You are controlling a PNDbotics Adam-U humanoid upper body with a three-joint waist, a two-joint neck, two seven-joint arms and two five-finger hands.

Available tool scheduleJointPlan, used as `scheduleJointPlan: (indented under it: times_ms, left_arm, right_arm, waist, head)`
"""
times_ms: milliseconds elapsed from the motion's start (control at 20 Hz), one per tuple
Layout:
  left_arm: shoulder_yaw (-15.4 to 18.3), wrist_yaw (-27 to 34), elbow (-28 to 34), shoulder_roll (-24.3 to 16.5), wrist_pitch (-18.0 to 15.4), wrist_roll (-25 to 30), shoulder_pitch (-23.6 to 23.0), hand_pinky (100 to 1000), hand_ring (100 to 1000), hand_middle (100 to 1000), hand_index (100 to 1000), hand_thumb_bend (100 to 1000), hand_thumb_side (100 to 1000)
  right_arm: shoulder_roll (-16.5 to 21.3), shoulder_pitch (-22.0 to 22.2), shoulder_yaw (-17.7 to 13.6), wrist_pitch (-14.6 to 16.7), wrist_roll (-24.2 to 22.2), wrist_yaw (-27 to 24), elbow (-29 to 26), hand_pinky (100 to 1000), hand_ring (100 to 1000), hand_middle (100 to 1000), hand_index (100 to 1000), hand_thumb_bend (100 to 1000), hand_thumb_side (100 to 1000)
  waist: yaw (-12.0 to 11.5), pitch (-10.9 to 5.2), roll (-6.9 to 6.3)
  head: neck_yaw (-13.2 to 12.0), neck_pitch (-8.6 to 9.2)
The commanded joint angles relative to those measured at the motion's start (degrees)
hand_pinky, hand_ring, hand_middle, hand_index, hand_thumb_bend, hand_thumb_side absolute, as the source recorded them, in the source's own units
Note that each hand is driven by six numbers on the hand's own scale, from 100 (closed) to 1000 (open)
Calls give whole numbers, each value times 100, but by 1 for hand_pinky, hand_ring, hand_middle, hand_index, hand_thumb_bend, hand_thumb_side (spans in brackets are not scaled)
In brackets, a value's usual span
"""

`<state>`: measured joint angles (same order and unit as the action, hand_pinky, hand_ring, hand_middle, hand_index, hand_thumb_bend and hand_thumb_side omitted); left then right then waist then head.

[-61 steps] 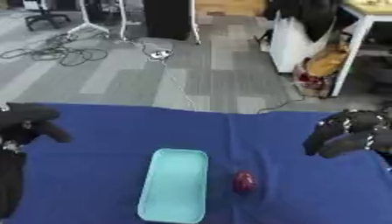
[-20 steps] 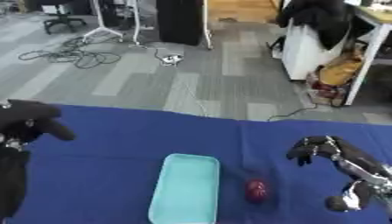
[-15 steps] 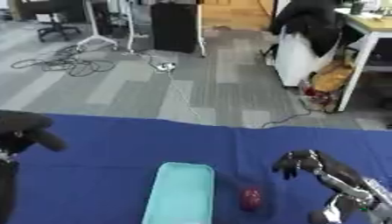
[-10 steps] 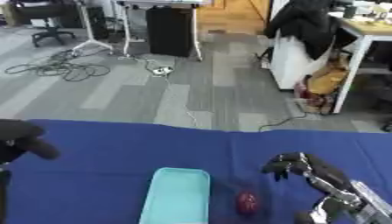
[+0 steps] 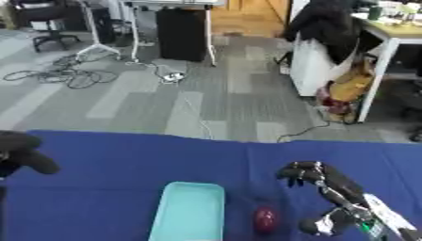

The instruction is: Pick up objects on the table and place them in the box.

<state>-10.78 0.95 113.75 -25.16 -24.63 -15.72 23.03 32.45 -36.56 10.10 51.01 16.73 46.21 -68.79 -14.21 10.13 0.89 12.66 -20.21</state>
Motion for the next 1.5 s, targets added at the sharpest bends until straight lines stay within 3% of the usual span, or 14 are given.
scheduleJointPlan:
  times_ms: [50,400,700,850,1150,1500]
  left_arm:
    - [19,44,84,-32,-22,19,95,467,497,616,735,429,817]
    - [20,58,84,15,-36,20,127,467,497,616,734,429,817]
    - [-5,68,84,19,-22,48,96,464,496,614,734,431,814]
    - [-13,72,84,17,-20,59,88,463,495,613,734,432,812]
    - [-21,82,84,26,-17,75,107,463,495,613,734,431,811]
    - [-40,114,84,79,-20,112,187,462,495,613,735,431,810]
  right_arm:
    - [12,-155,32,91,332,372,-37,337,483,670,821,576,983]
    - [-113,-263,132,96,739,843,62,334,479,674,821,561,974]
    - [-275,-308,174,96,827,945,248,314,462,672,823,549,943]
    - [-342,-320,210,96,802,884,287,302,451,661,808,533,887]
    - [-420,-324,256,96,691,887,366,285,431,619,833,530,875]
    - [-443,-478,252,96,621,1223,655,274,426,596,814,497,842]
  waist:
    - [-8,-69,-23]
    - [-38,-25,-43]
    - [-18,-15,-60]
    - [-10,-10,-72]
    - [-19,9,-77]
    - [-72,69,-104]
  head:
    - [135,12]
    - [389,54]
    - [379,-29]
    - [349,-70]
    - [323,-148]
    - [418,-121]
